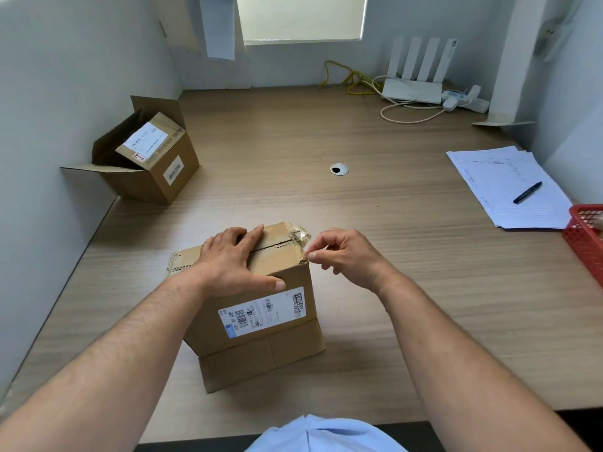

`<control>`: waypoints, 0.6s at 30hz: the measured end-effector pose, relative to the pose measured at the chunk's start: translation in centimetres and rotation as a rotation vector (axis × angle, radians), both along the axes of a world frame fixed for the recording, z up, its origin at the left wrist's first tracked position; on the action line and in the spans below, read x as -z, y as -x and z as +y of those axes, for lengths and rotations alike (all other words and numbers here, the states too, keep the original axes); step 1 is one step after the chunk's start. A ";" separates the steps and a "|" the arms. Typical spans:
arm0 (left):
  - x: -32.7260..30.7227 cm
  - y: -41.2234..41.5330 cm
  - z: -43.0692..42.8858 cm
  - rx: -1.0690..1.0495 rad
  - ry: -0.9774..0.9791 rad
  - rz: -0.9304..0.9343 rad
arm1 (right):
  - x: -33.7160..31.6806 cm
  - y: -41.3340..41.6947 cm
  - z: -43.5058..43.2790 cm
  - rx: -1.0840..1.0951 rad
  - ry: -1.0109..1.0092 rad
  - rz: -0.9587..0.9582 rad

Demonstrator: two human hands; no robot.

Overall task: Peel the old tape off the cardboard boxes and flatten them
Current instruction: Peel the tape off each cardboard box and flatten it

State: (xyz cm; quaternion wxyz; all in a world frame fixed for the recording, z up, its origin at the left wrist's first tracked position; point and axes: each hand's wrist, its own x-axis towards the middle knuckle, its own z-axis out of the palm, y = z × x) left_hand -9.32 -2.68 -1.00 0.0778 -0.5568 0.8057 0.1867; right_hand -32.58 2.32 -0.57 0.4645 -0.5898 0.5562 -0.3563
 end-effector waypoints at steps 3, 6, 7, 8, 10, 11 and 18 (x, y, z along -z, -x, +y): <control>-0.2 0.2 0.3 0.000 -0.013 -0.028 | 0.0 -0.1 -0.3 0.025 0.008 -0.048; 0.4 0.3 1.6 0.019 0.069 -0.004 | 0.4 -0.5 -0.7 0.153 0.037 -0.119; 0.7 0.3 2.2 0.021 0.104 0.014 | 0.5 -0.7 -0.9 0.191 0.037 -0.124; 1.1 0.3 2.7 0.022 0.137 0.028 | 0.8 -0.8 -0.9 0.226 0.031 -0.122; 1.7 0.3 3.5 0.019 0.189 0.035 | 1.3 -1.1 -1.0 0.291 0.005 -0.096; 1.9 0.4 3.7 0.015 0.205 0.033 | 1.6 -1.3 -1.0 0.323 -0.012 -0.070; 1.3 0.2 3.3 0.025 0.115 0.025 | 1.5 -2.1 -1.9 0.344 -0.057 0.205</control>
